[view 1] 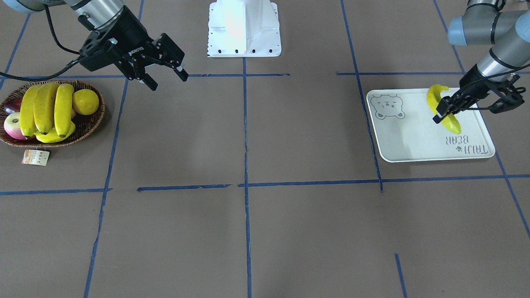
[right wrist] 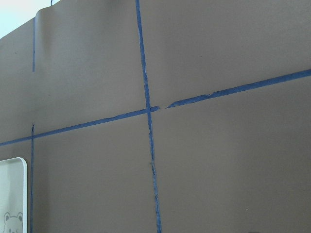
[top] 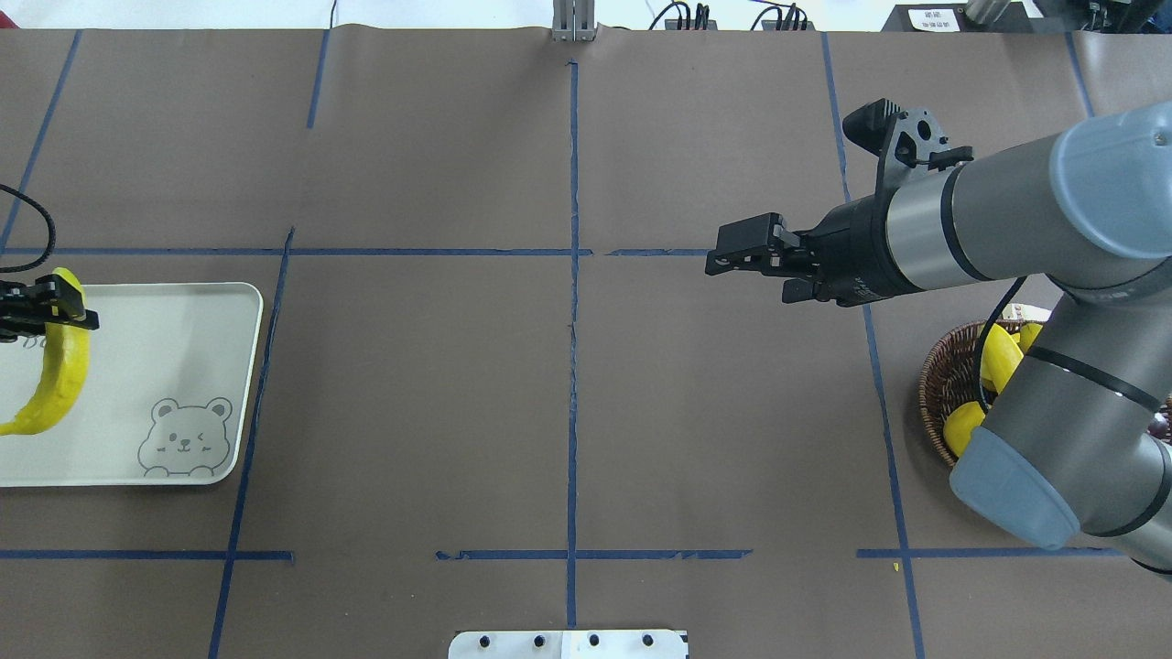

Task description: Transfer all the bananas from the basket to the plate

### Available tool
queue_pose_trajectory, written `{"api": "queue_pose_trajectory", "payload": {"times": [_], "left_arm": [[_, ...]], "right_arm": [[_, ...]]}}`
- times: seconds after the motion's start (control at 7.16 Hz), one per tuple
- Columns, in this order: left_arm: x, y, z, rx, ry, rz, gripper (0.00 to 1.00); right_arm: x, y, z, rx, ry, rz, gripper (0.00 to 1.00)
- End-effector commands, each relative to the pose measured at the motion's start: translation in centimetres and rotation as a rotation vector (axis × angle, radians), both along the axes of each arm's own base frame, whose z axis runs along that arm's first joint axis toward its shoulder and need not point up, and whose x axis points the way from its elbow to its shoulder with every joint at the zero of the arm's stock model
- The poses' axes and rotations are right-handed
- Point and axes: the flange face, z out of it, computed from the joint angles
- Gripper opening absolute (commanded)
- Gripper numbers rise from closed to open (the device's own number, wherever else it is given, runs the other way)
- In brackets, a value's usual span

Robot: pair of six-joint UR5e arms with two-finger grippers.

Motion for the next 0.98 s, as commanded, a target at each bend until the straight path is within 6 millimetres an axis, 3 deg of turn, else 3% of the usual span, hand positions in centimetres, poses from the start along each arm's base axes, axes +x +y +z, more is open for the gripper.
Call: {"api": "queue_pose_trajectory", "payload": {"times": [0.0, 0.42, 0.7, 0.84], "left_arm": [[-0.4, -0.4, 5.1, -0.033, -0.109, -0.050, 0.00], [-0.6, -0.3, 9.1, 0.002, -0.170, 0.028, 0.00], [-0.6, -0.4, 9.3, 0.001, -0.169, 0.028, 0.04], [-0.6, -0.3, 9.2, 0.024, -0.165, 0.051, 0.99]], "right_arm": [[0.0, -0.2, 0.3, -0.002, 0.007, 0.010, 1.00], [0.0, -0.3, 0.3, -0.001, 0.007, 0.012, 1.00], [-0.1, -0.3, 0.1, 0.003, 0.006, 0.017, 1.00], [-0.1, -0.3, 0.1, 0.004, 0.005, 0.017, 1.00]]}}
